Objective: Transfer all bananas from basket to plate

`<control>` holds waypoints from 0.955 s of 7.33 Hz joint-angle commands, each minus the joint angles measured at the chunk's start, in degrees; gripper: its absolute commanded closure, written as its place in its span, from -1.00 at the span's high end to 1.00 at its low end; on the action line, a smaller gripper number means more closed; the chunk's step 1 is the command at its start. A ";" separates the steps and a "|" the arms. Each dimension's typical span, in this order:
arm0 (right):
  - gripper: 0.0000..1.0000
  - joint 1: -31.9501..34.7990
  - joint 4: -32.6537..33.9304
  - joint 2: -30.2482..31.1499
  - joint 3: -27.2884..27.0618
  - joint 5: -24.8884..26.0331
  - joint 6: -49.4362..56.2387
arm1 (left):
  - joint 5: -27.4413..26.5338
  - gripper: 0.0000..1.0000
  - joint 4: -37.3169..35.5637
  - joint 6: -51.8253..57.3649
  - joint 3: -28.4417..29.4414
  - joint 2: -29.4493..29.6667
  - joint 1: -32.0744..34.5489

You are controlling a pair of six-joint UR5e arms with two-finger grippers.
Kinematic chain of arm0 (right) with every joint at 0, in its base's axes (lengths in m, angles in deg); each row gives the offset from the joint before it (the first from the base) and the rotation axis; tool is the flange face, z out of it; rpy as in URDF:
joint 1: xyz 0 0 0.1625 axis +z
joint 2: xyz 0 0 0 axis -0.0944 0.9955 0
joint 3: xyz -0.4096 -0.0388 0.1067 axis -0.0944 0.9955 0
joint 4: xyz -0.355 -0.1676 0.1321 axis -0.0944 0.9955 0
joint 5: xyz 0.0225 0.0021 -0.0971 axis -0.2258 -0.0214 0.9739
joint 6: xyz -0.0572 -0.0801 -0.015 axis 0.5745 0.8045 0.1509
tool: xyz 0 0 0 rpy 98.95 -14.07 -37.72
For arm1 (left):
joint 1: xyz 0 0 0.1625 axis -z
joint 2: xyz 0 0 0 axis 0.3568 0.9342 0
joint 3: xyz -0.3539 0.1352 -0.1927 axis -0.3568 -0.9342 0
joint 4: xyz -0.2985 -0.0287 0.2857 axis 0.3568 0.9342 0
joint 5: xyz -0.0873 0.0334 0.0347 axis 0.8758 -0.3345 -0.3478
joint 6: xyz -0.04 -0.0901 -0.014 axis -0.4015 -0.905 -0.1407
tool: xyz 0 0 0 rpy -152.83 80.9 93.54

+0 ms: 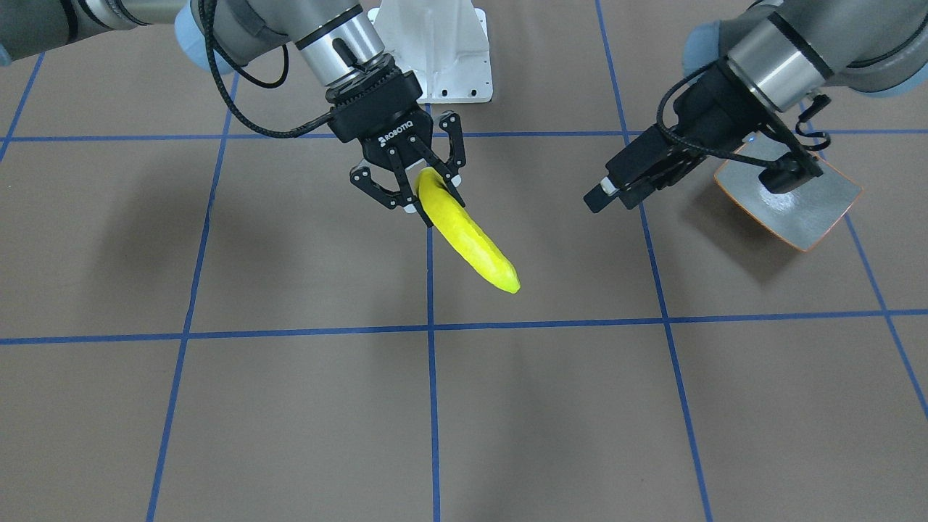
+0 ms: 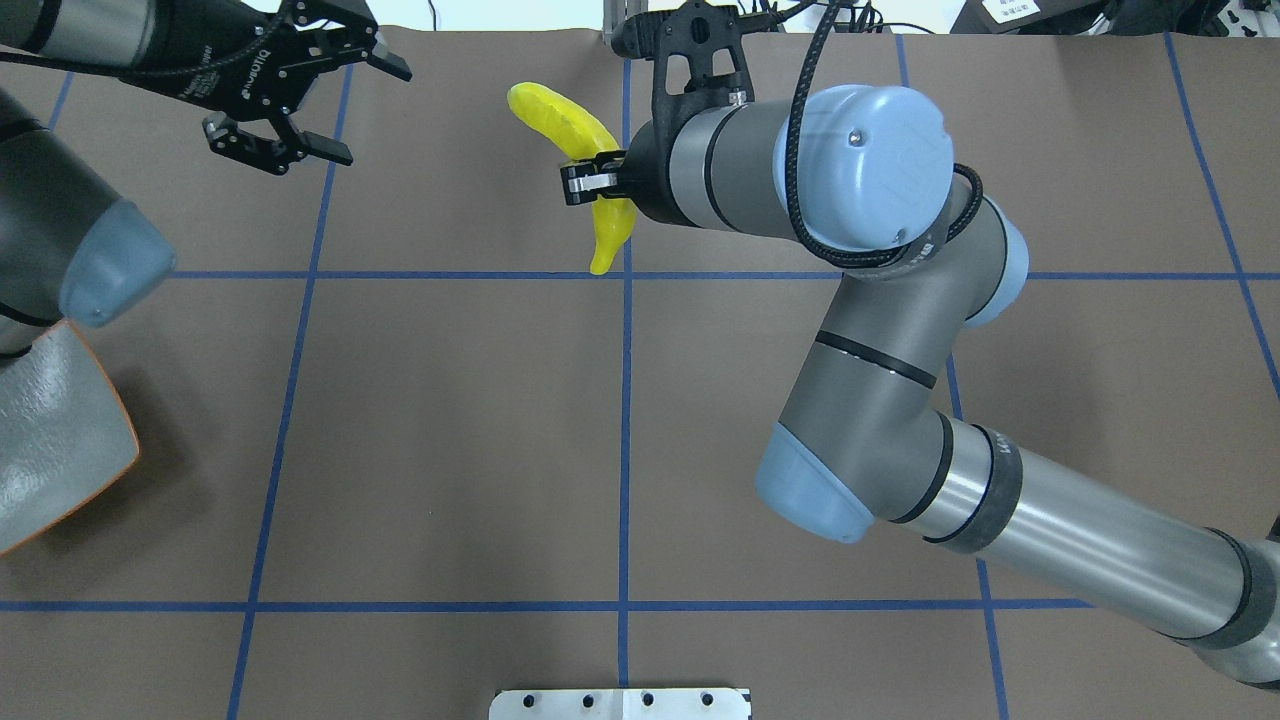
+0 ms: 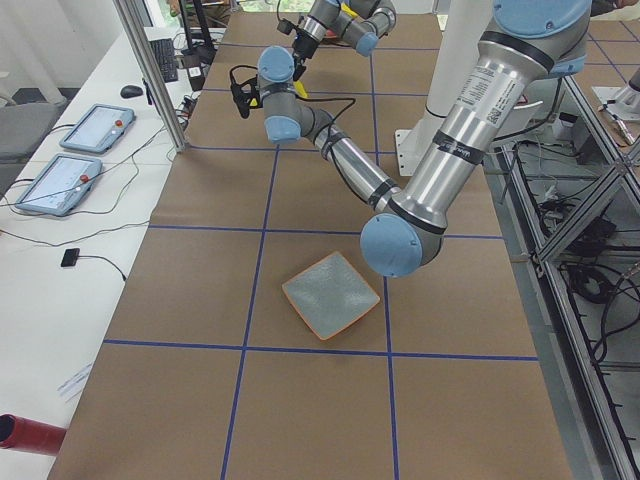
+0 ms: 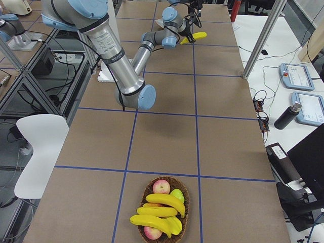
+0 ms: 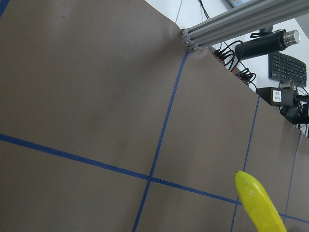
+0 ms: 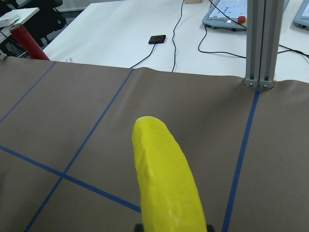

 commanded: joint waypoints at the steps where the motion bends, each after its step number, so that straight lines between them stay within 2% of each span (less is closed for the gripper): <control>1: -1.00 -3.72 -6.06 -0.57 1.38 4.97 -3.56 | -6.65 1.00 1.83 -13.87 -0.02 3.11 -4.17; 3: -1.00 -4.53 -6.54 -0.57 1.30 5.17 -4.11 | -12.45 1.00 4.47 -17.61 0.06 3.65 -7.33; 7: -1.00 -4.79 -10.13 -0.48 0.68 5.08 -4.29 | -13.71 1.00 5.36 -17.89 1.21 3.48 -7.88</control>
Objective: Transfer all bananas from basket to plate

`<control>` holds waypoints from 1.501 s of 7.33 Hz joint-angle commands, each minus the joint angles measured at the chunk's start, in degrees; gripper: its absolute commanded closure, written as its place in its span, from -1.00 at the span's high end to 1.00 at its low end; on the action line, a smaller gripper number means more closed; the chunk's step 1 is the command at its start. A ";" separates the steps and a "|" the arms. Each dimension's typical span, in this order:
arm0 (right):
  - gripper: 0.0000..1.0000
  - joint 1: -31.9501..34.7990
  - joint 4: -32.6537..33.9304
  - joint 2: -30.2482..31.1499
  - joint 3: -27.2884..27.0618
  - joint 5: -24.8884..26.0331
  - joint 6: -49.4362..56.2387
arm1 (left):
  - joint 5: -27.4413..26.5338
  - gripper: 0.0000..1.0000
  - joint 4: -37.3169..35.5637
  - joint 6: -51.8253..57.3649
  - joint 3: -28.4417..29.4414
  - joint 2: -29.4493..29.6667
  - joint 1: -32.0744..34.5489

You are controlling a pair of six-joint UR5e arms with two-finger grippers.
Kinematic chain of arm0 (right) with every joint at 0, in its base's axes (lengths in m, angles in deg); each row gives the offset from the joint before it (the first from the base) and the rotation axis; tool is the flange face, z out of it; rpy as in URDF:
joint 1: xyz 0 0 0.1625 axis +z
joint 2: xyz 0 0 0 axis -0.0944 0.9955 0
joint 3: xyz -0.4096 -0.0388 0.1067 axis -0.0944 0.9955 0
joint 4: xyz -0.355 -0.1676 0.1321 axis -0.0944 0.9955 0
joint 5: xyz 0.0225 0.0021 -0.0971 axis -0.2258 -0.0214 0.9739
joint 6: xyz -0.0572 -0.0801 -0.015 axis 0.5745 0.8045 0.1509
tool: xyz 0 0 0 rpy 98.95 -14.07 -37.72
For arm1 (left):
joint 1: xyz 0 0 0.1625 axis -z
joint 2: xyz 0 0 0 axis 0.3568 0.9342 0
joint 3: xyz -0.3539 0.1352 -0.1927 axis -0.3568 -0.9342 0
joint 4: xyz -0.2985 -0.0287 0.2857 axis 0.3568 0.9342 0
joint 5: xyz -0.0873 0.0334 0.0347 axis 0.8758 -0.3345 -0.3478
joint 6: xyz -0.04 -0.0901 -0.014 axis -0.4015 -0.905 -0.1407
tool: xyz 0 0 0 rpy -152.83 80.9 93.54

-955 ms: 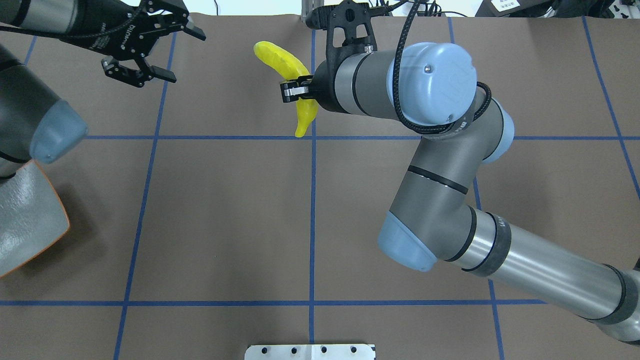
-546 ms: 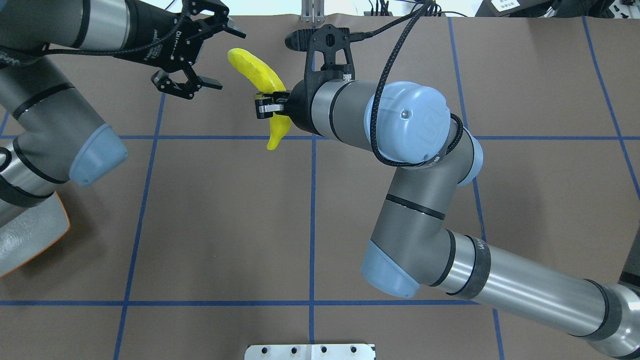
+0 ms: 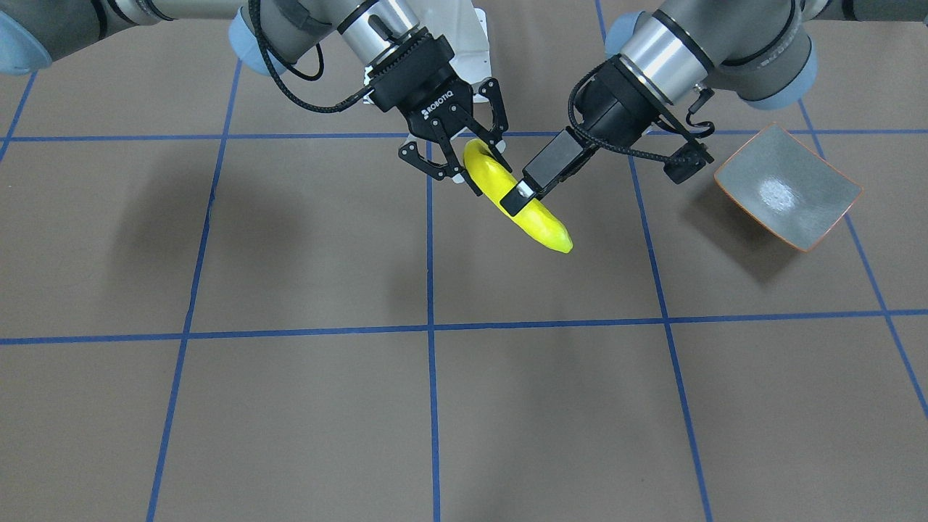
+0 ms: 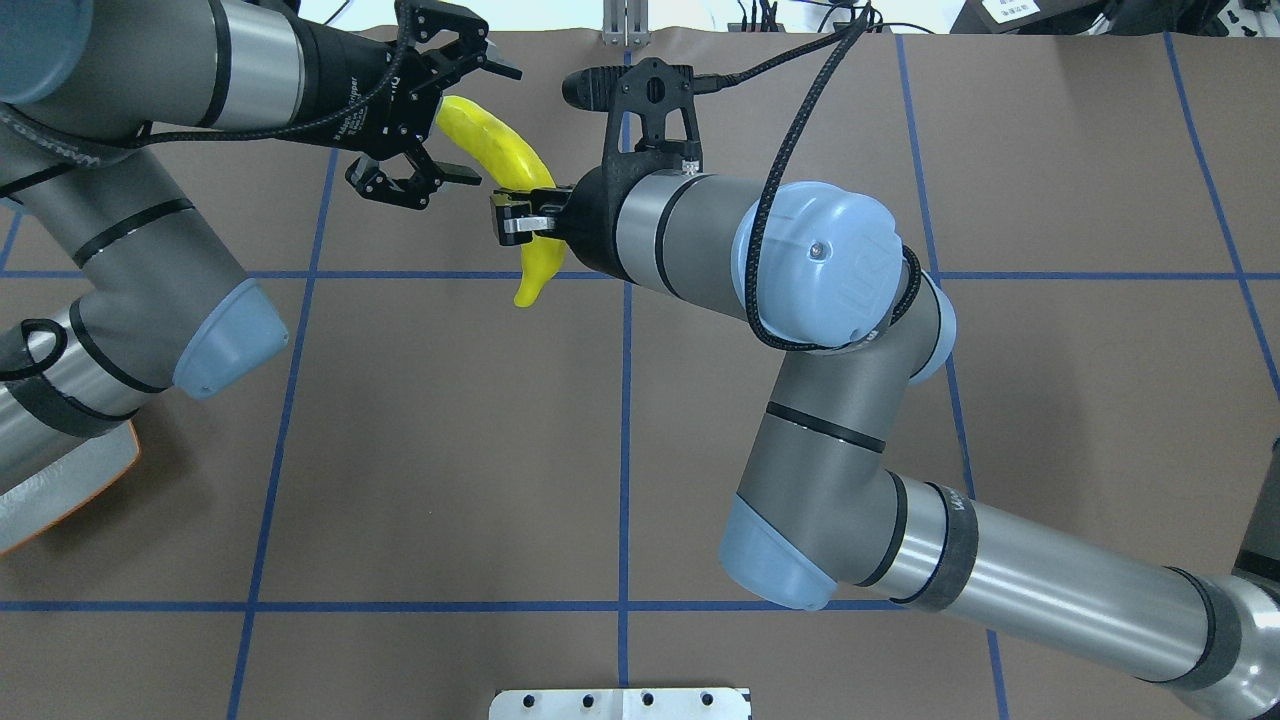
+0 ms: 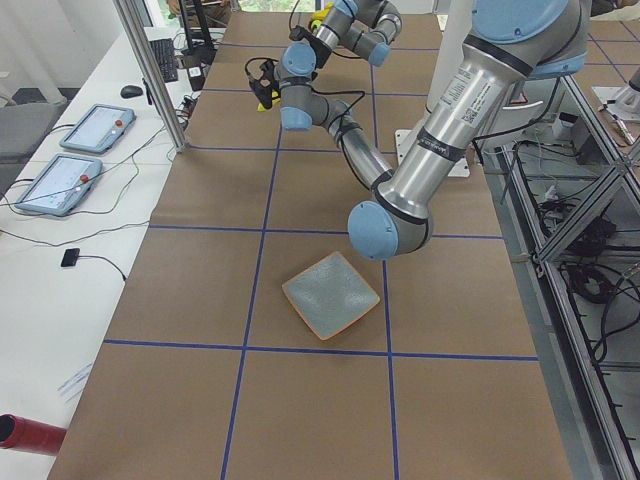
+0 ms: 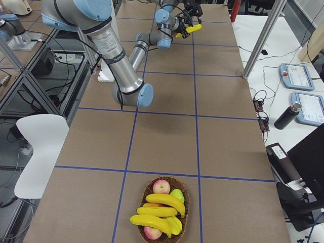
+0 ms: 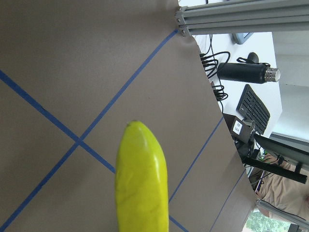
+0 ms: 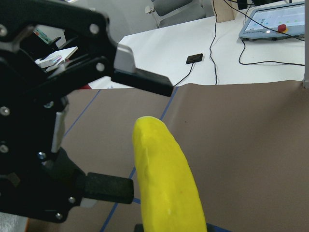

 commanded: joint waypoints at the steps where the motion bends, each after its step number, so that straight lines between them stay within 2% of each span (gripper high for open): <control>1: -1.00 -0.37 -1.56 0.19 -0.25 0.00 0.00 | -1.12 0.77 0.18 -0.13 0.14 0.01 -0.13; 2: -1.00 -0.37 -1.65 0.36 -0.25 0.00 0.09 | -1.31 -0.59 1.57 0.13 0.14 -0.25 -0.13; 3: -1.00 -0.37 -1.74 0.45 -0.25 0.00 0.09 | -1.31 -1.00 2.71 -0.05 0.14 -0.60 -0.13; 4: -0.83 -0.37 -2.78 0.54 -0.25 -0.09 0.09 | -1.31 -1.00 2.73 -0.13 0.06 -0.60 -0.05; 5: -0.45 -0.28 -3.58 0.54 -0.25 0.00 0.00 | -1.31 -1.00 2.73 -0.22 0.05 -0.78 -0.05; 6: 0.36 -0.28 -3.67 0.54 -0.43 -0.09 -0.08 | -1.31 -1.00 2.73 -0.31 -0.03 -0.78 -0.05; 7: 0.99 0.07 -3.59 0.63 -0.78 -0.35 -1.48 | -1.31 -1.00 2.81 -1.18 -0.03 -0.86 -0.05; 8: 0.99 0.76 -3.33 0.63 -0.96 -0.87 -1.66 | -1.31 -1.00 2.81 -1.28 -0.21 -0.95 0.04; 10: 0.99 4.79 -3.06 3.59 -1.13 -6.91 -2.54 | -1.13 -1.00 2.90 -0.58 -0.82 -2.78 0.22; 11: 1.00 6.99 -2.80 6.05 -1.13 -9.99 -2.46 | -0.78 -1.00 2.73 0.21 -2.91 -6.80 0.31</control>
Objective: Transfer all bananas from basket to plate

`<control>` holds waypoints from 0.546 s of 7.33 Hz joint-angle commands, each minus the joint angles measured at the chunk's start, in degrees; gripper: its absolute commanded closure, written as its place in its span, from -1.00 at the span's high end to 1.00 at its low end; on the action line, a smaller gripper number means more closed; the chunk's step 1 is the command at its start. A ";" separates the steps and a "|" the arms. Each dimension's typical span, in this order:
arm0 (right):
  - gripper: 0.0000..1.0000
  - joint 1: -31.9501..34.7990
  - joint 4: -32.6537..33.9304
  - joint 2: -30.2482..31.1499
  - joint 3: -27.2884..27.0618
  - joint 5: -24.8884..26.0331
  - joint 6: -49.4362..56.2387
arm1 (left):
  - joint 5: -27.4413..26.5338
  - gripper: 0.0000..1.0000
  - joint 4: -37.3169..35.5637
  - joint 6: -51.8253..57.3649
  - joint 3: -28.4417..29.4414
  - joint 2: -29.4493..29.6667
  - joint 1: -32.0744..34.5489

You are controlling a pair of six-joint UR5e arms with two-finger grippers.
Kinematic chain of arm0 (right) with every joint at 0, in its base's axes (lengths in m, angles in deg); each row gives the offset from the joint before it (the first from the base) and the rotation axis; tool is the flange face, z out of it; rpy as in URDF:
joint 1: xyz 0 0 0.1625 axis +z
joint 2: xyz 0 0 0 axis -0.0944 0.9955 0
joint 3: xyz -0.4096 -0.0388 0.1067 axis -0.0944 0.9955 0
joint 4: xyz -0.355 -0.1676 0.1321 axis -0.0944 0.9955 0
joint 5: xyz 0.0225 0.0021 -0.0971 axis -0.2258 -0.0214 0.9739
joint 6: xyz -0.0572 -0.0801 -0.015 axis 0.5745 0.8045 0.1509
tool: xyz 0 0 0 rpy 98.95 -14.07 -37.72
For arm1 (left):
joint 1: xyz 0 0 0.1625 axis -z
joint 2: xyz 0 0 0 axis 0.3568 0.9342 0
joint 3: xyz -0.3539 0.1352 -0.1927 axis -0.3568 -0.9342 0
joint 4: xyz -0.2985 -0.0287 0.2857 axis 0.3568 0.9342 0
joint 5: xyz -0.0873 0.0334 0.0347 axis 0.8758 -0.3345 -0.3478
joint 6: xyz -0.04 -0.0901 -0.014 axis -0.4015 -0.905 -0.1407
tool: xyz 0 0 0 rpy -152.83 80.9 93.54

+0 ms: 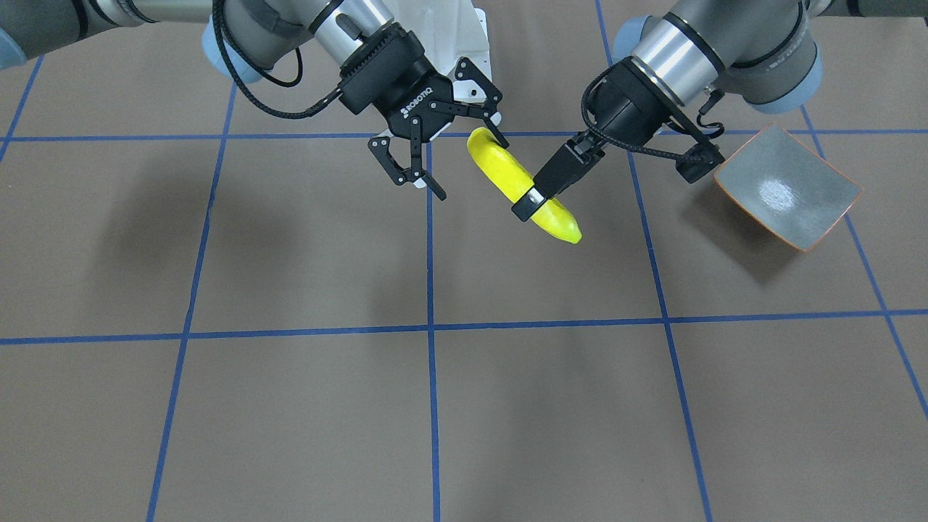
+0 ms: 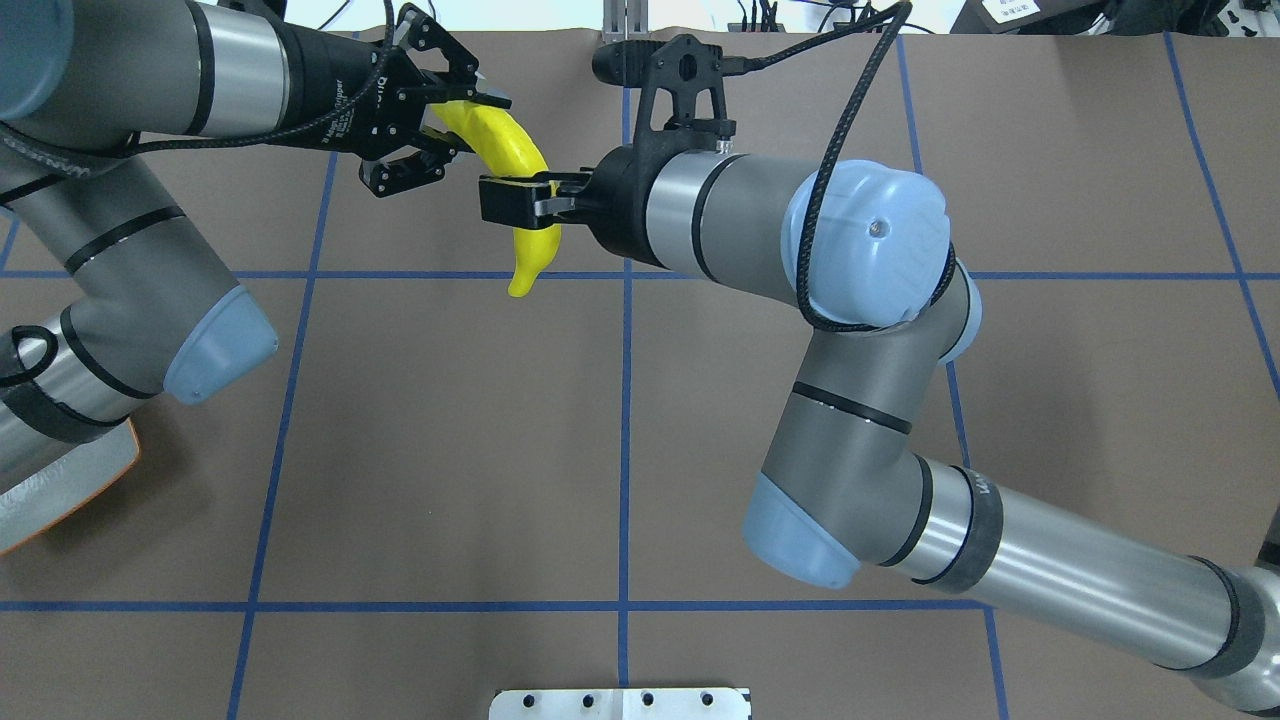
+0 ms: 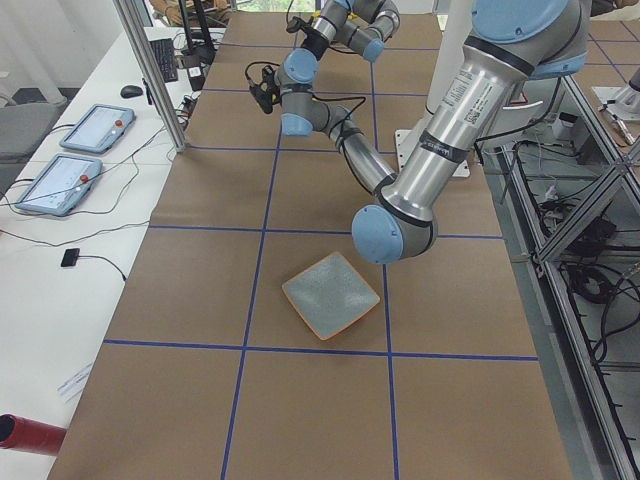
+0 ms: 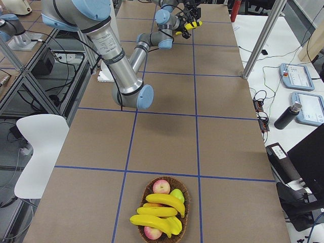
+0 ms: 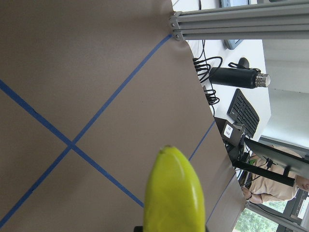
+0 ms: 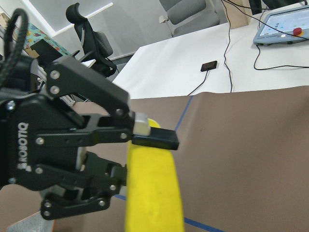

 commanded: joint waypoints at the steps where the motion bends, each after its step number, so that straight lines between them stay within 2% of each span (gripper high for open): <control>1: 1.00 5.82 0.42 4.96 -0.06 -7.18 0.34 | 0.49 -1.00 -0.37 4.09 -3.95 -7.64 0.19; 3: 1.00 15.65 3.23 9.70 -0.06 -20.59 4.01 | 0.49 -1.00 -0.55 11.38 -5.73 -15.12 0.72; 4: 1.00 18.39 3.41 12.16 0.46 -23.70 6.47 | 0.66 -1.00 -0.46 18.03 -5.91 -20.73 1.85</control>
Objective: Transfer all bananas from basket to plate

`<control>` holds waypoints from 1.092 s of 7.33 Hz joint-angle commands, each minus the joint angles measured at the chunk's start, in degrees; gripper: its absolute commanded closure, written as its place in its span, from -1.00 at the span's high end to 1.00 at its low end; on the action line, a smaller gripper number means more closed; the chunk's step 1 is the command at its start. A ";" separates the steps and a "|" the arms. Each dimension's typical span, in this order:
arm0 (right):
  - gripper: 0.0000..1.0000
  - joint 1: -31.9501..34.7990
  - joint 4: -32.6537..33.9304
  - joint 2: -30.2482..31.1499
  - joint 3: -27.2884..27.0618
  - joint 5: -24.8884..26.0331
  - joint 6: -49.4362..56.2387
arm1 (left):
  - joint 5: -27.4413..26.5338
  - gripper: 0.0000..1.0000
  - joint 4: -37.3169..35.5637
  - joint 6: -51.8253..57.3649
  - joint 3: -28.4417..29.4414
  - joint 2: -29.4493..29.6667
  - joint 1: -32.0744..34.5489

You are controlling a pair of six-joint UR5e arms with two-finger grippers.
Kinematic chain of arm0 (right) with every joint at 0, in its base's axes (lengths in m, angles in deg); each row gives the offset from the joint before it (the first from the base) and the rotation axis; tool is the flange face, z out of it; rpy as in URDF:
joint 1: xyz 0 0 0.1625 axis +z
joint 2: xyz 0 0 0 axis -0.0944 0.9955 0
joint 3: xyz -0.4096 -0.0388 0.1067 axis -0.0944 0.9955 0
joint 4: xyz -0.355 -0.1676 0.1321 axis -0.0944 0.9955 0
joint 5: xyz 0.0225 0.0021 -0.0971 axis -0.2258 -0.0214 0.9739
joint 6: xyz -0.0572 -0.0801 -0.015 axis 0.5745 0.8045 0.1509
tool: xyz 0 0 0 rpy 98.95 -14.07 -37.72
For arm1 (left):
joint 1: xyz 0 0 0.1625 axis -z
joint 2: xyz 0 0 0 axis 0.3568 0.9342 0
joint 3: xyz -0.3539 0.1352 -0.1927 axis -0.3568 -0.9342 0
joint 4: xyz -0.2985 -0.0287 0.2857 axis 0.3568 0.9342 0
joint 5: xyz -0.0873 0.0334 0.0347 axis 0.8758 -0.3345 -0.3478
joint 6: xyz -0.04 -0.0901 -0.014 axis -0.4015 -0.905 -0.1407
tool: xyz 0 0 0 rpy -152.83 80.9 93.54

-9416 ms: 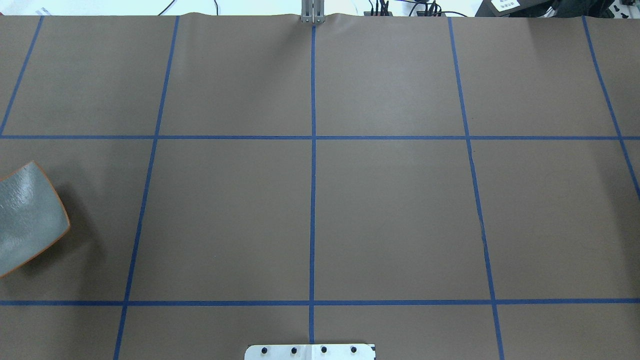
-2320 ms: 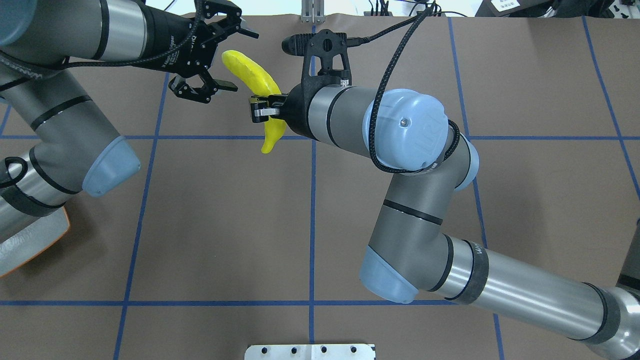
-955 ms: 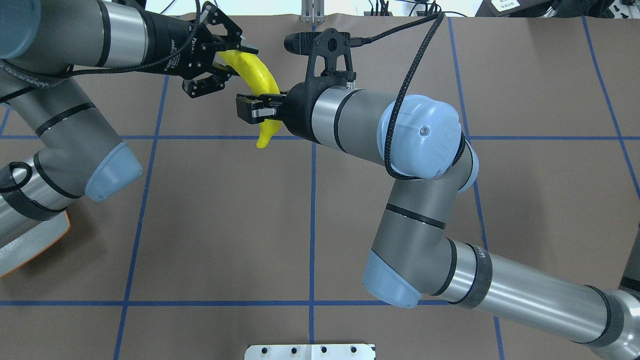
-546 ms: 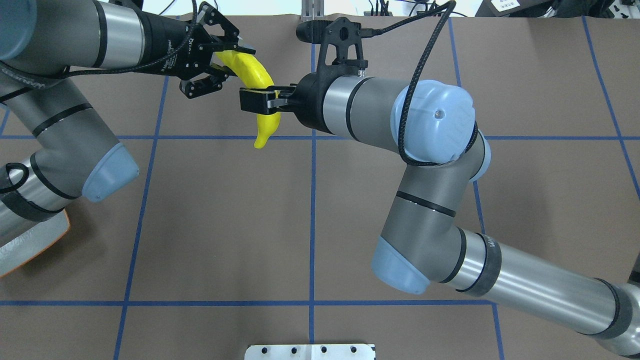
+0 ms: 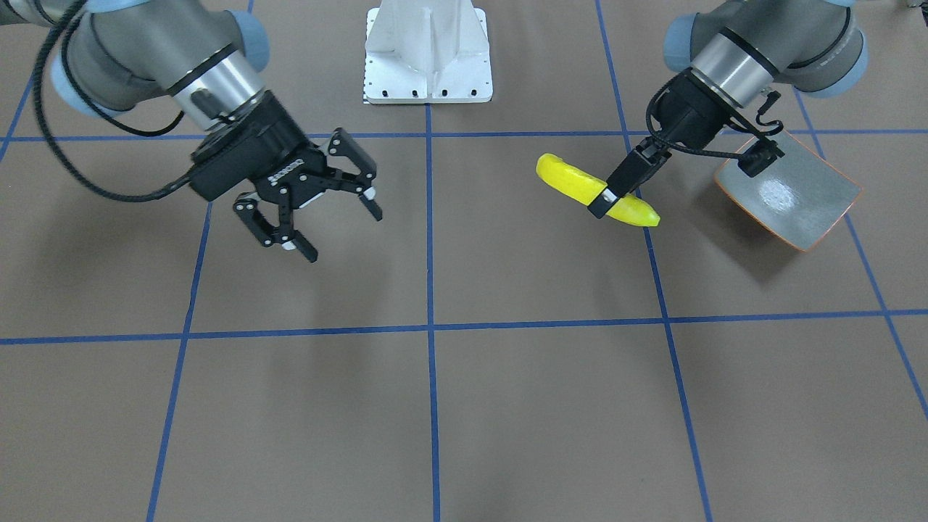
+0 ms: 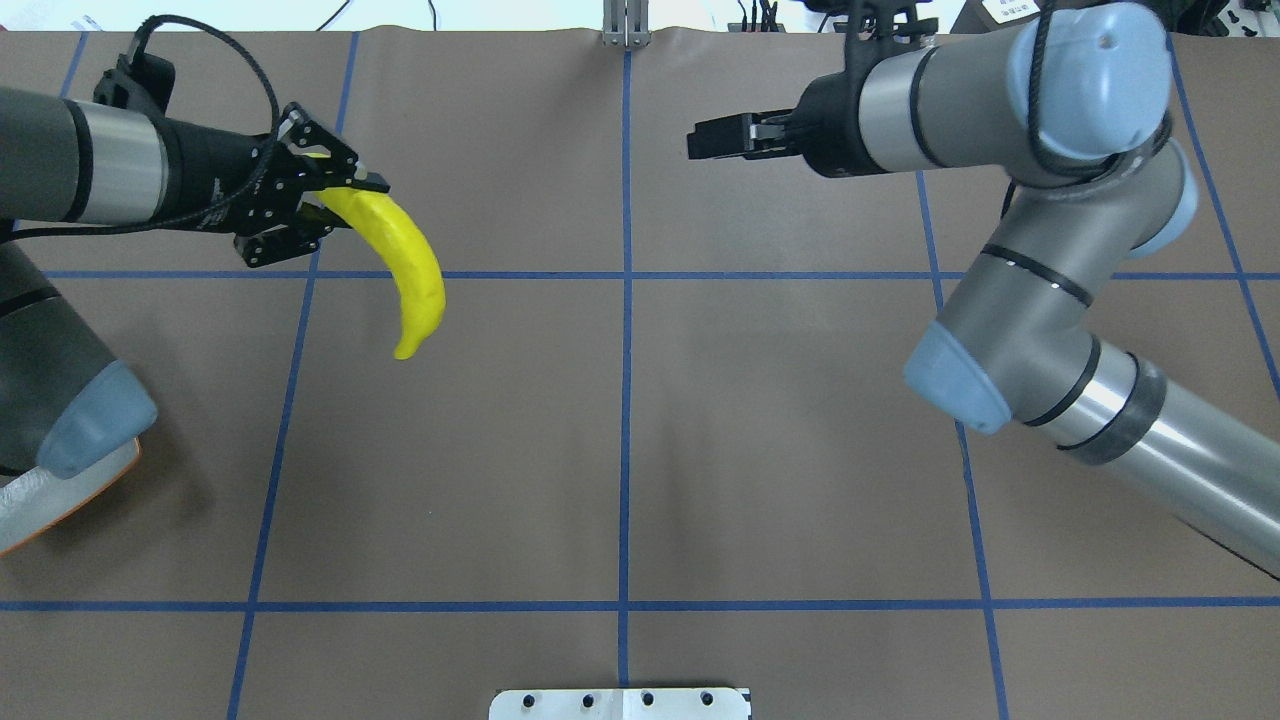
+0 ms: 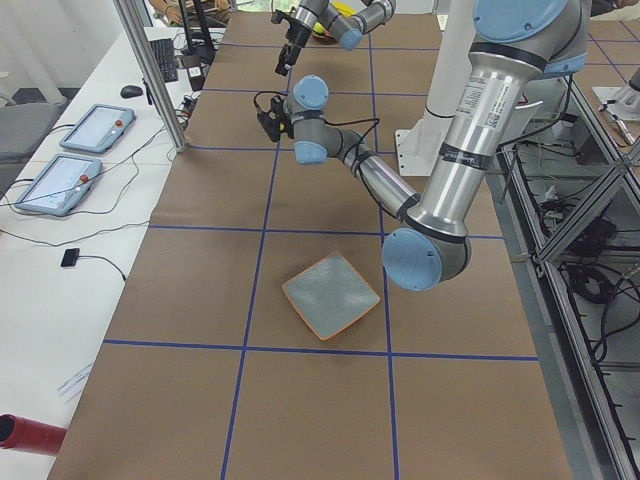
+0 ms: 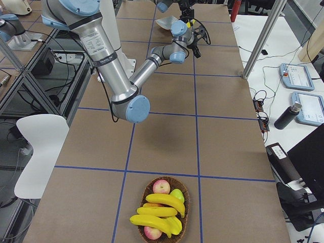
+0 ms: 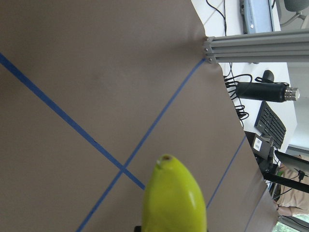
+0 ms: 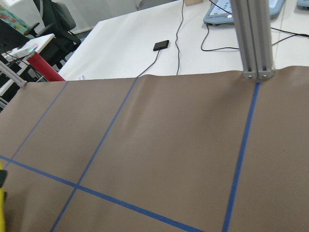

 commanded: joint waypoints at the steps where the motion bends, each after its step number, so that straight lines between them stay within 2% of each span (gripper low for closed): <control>1: 1.00 5.69 2.62 5.10 0.41 -5.59 6.55 | 0.14 -1.00 0.10 14.88 -0.81 -11.46 1.09; 2: 1.00 7.09 6.30 5.73 0.06 -7.33 10.85 | 0.23 -1.00 0.36 21.14 -1.08 -15.96 1.17; 3: 1.00 8.67 7.21 6.95 0.05 -8.74 12.80 | 2.23 -1.00 0.28 27.73 -1.34 -19.31 1.87; 5: 1.00 12.18 7.39 10.47 0.40 -11.20 19.73 | 7.77 -1.00 0.10 43.80 -1.08 -26.77 7.65; 6: 1.00 14.55 7.48 12.66 0.41 -13.31 22.90 | 7.70 -1.00 -0.07 50.58 -0.47 -29.07 8.29; 8: 1.00 16.94 7.48 17.23 1.02 -14.56 30.89 | 6.65 -1.00 -0.07 58.17 5.04 -28.93 8.74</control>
